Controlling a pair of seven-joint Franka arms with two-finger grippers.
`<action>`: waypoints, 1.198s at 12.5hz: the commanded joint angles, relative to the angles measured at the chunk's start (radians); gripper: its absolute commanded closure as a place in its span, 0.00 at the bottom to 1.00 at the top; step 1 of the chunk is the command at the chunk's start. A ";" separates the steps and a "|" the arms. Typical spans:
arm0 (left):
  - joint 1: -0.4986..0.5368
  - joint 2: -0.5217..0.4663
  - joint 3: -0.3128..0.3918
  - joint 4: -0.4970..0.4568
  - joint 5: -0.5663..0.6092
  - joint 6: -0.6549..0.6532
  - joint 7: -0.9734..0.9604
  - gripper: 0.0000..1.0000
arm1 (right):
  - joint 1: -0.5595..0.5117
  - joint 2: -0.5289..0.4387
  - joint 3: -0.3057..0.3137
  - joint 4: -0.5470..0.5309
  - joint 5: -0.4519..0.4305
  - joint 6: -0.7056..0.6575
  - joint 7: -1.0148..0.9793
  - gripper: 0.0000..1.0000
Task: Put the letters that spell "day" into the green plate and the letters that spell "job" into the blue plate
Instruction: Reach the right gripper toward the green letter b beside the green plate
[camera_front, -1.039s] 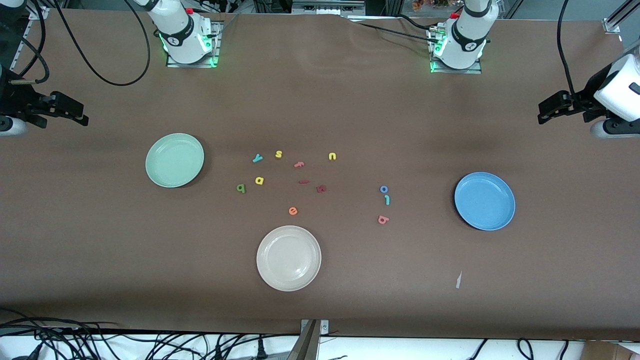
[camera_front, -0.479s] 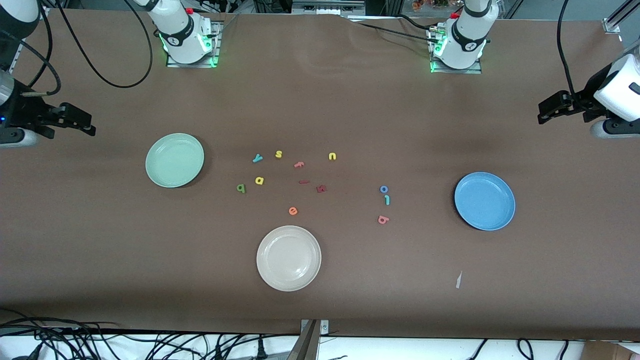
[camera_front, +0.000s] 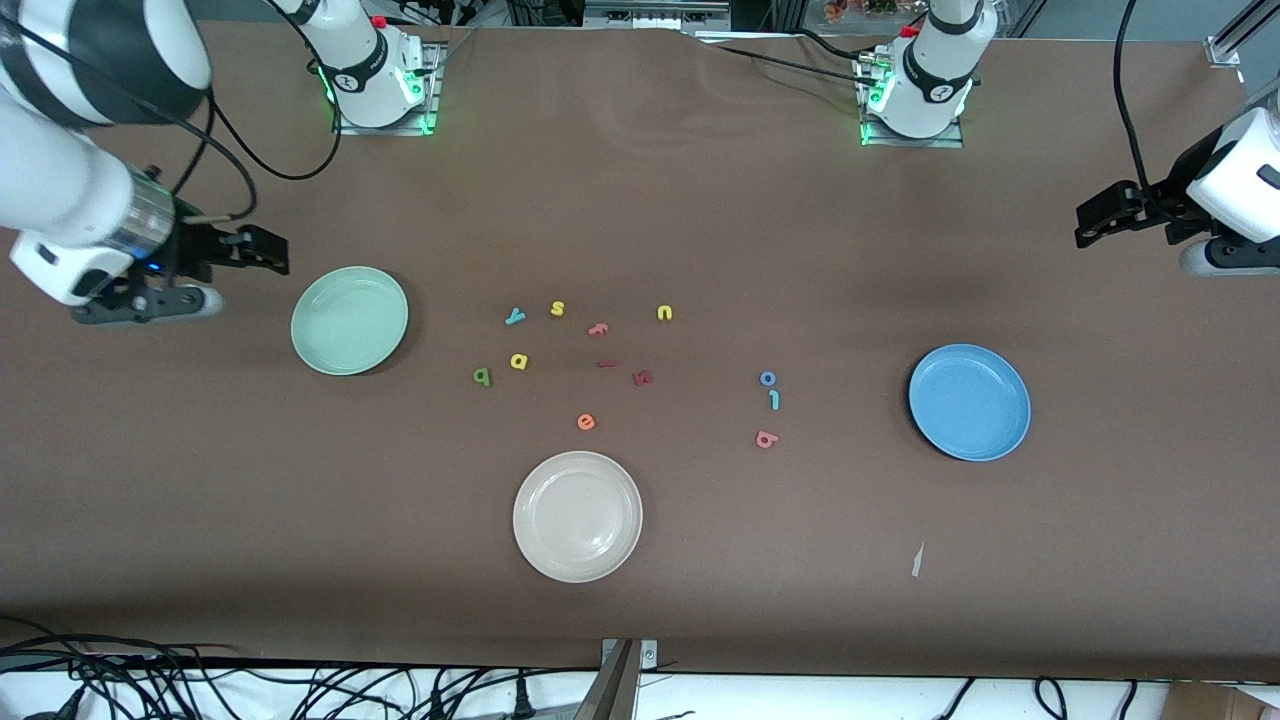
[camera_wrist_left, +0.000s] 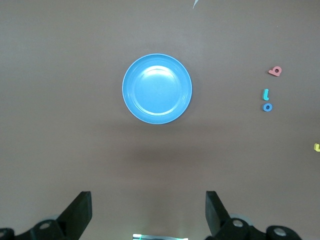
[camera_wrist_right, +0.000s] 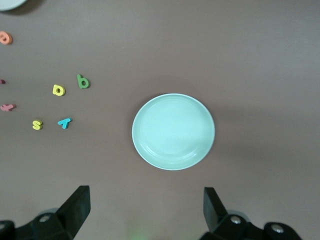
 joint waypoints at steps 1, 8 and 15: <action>-0.003 0.008 -0.002 0.028 -0.005 -0.021 -0.011 0.00 | 0.083 0.088 -0.001 -0.034 -0.013 0.115 0.044 0.00; -0.004 0.008 -0.003 0.028 -0.007 -0.021 -0.010 0.00 | 0.208 0.243 -0.001 -0.245 -0.015 0.626 0.216 0.14; -0.013 0.011 -0.005 0.048 -0.014 -0.021 0.001 0.00 | 0.286 0.364 -0.003 -0.288 -0.015 0.881 0.373 0.35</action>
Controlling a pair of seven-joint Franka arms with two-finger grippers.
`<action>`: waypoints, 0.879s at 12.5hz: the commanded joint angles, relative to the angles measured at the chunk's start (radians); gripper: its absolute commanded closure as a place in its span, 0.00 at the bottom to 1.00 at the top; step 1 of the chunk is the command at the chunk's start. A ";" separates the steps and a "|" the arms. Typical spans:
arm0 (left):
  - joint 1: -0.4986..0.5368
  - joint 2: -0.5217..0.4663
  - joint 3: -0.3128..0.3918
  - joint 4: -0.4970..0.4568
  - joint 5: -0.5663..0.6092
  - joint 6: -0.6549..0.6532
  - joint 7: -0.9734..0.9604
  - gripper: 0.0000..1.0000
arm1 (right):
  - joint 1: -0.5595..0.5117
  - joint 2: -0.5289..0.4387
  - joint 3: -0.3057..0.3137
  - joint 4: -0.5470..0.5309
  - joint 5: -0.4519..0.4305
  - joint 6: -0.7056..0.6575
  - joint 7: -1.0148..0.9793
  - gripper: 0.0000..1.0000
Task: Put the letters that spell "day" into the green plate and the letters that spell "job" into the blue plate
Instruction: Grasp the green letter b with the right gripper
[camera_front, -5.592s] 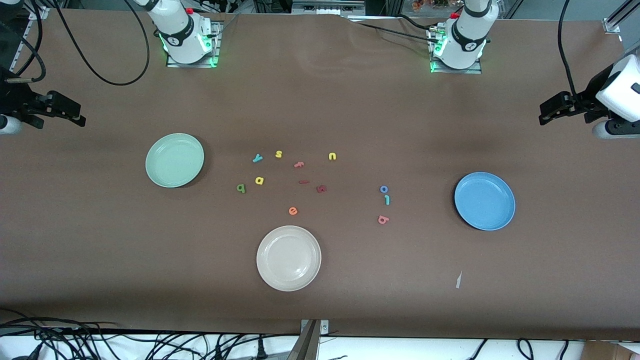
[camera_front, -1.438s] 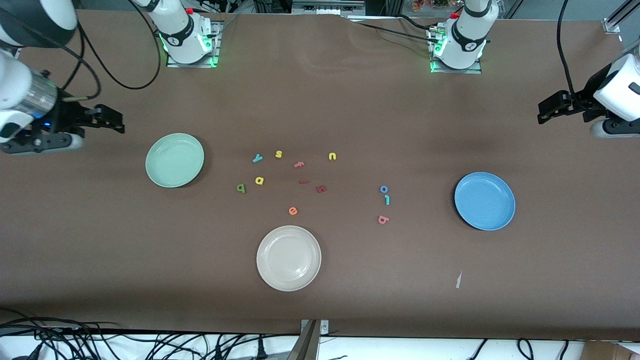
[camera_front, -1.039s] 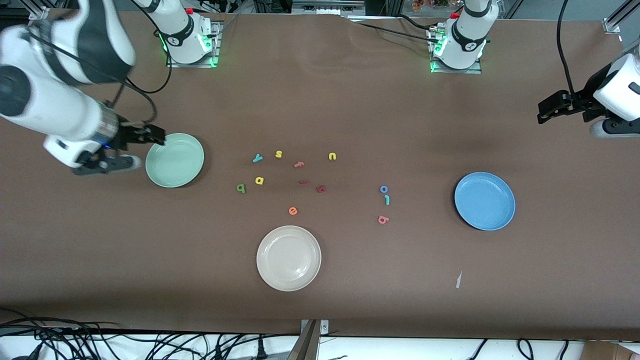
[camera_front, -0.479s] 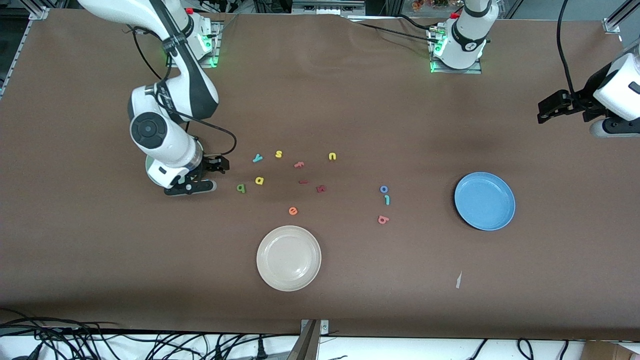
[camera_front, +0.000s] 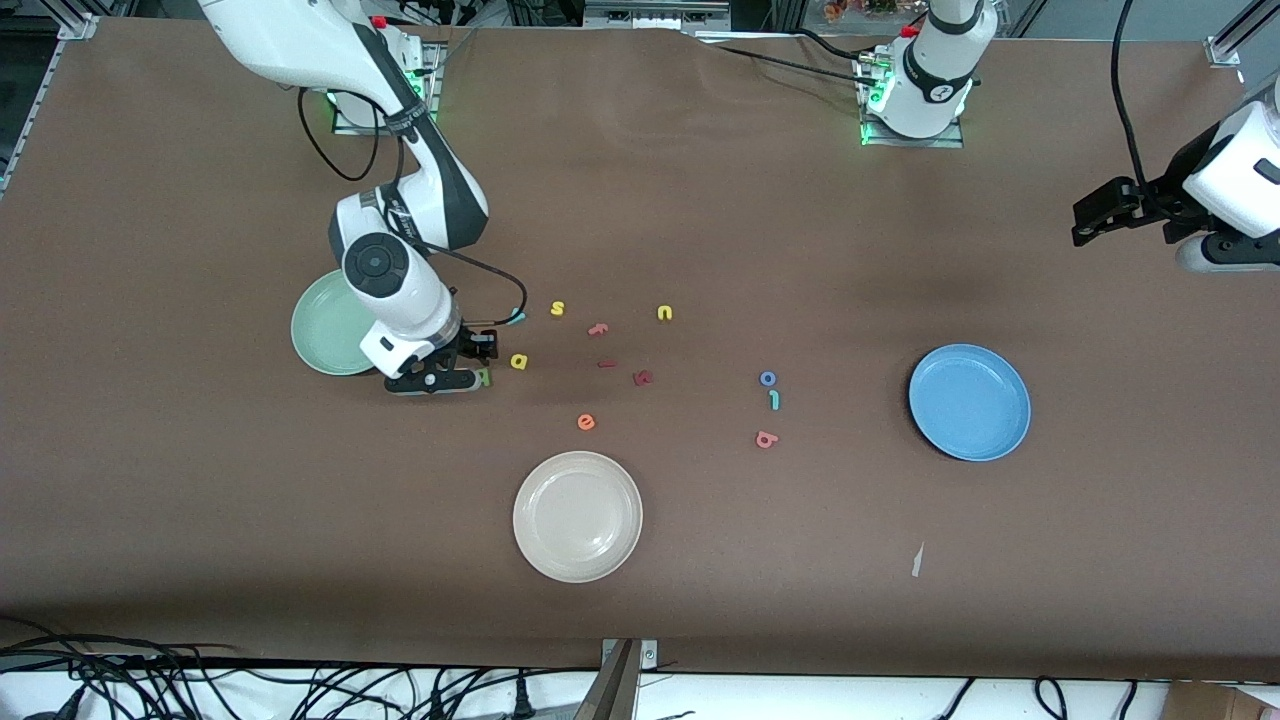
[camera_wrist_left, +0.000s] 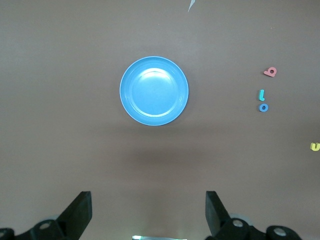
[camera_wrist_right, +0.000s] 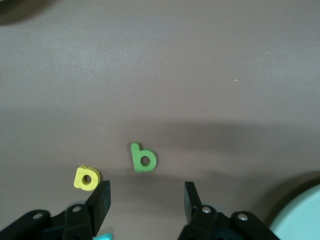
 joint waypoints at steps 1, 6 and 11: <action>-0.006 0.011 0.002 0.034 -0.016 -0.019 0.001 0.00 | 0.003 0.033 -0.008 -0.036 -0.014 0.116 0.019 0.35; 0.031 0.023 0.008 0.034 -0.147 -0.008 0.006 0.00 | 0.006 0.078 -0.008 -0.054 -0.014 0.217 0.019 0.44; -0.018 0.025 0.002 0.009 -0.144 0.047 -0.002 0.00 | 0.021 0.080 -0.008 -0.053 -0.014 0.216 0.016 0.90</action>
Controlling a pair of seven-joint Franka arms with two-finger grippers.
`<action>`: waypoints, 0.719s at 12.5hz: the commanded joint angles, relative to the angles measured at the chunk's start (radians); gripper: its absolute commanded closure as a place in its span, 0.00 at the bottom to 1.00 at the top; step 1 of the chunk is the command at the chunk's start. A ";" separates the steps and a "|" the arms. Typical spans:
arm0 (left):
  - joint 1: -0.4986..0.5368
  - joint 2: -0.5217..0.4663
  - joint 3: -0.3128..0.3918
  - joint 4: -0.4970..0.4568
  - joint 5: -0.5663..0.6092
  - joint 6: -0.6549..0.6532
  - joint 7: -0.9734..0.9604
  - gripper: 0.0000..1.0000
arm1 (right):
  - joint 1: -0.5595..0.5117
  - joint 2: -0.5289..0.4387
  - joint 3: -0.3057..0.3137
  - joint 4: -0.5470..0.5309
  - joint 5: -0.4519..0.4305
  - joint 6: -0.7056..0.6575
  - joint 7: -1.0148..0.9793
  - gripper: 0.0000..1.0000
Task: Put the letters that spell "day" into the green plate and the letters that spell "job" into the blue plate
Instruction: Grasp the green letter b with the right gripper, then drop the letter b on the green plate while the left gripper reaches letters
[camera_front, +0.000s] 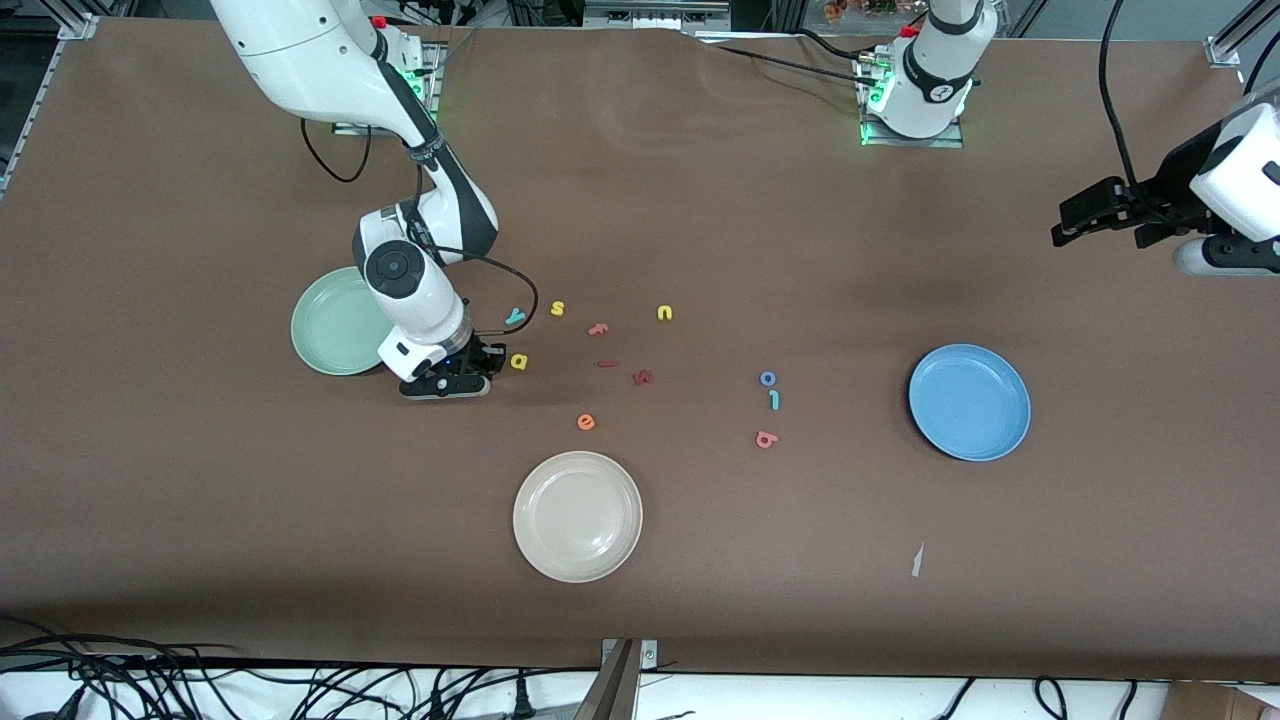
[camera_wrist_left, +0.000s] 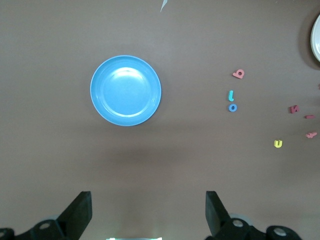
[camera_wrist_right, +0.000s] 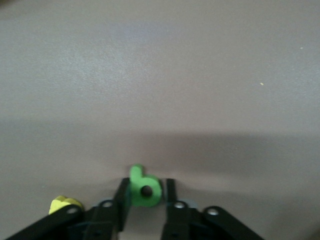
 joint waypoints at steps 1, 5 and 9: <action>-0.047 0.015 0.000 -0.024 -0.018 0.083 -0.005 0.00 | 0.014 -0.010 -0.006 -0.004 -0.014 0.010 0.007 0.96; -0.090 0.037 -0.052 -0.216 -0.021 0.364 -0.008 0.00 | 0.011 -0.112 -0.077 0.033 -0.015 -0.200 -0.092 0.96; -0.149 0.116 -0.056 -0.343 -0.021 0.615 -0.008 0.00 | 0.006 -0.238 -0.235 -0.041 -0.011 -0.378 -0.315 0.94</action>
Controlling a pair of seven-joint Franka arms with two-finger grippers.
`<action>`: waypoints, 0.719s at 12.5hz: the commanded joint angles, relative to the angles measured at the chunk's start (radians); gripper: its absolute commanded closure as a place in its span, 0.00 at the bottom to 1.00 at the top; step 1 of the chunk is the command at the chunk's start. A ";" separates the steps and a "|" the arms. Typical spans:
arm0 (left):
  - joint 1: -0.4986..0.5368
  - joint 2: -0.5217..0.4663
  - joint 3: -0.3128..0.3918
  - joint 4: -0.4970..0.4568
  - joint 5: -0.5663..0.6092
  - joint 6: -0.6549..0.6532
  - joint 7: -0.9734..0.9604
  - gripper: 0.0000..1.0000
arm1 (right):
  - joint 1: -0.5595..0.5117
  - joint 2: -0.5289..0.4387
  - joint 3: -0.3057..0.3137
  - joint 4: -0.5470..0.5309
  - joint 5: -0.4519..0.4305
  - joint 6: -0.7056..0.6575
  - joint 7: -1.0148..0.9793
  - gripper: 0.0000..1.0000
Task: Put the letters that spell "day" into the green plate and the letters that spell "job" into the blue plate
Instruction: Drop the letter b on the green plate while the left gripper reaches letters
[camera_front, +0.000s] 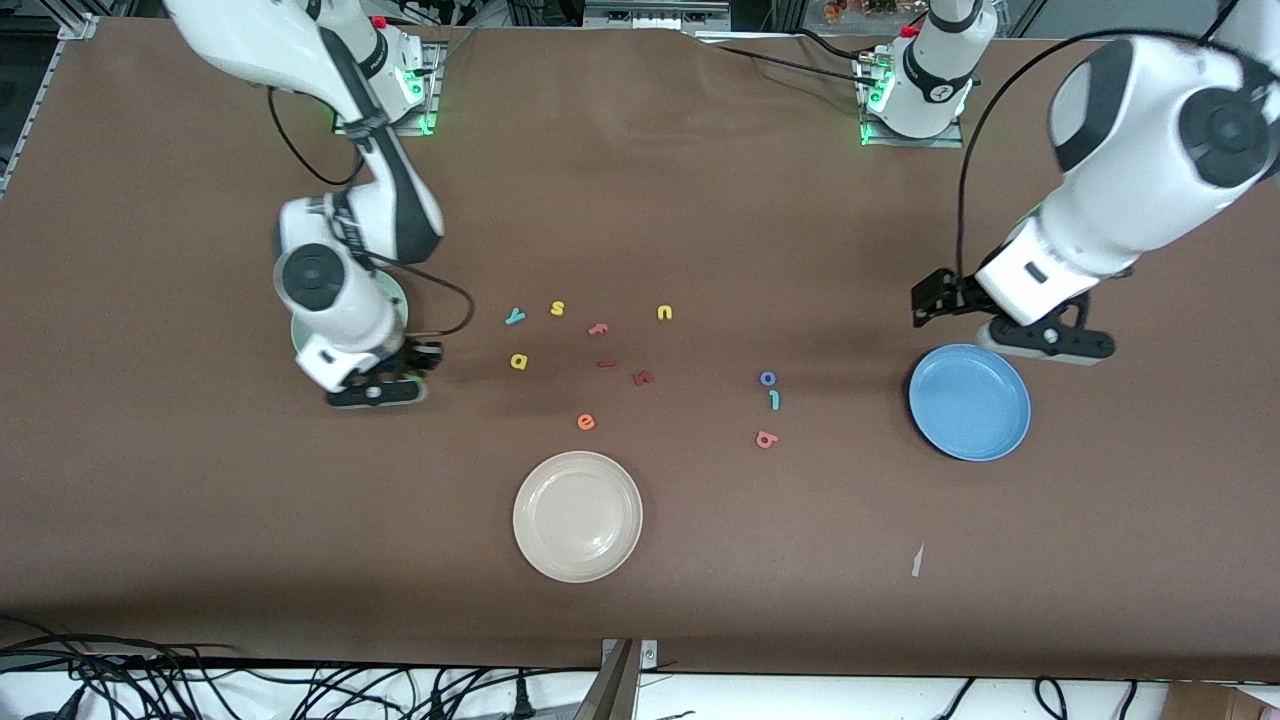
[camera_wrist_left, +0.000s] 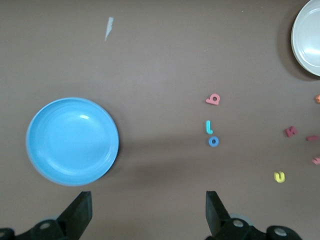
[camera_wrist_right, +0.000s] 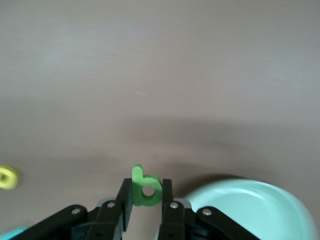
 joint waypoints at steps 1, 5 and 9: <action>-0.048 0.062 0.004 -0.049 -0.020 0.133 0.001 0.00 | 0.001 -0.101 -0.076 -0.149 -0.005 -0.011 -0.126 0.92; -0.091 0.177 0.006 -0.041 -0.017 0.164 0.004 0.00 | 0.001 -0.152 -0.118 -0.375 -0.003 0.192 -0.168 0.73; -0.135 0.283 0.006 -0.037 -0.020 0.267 0.007 0.00 | 0.007 -0.155 -0.110 -0.334 -0.003 0.169 -0.151 0.00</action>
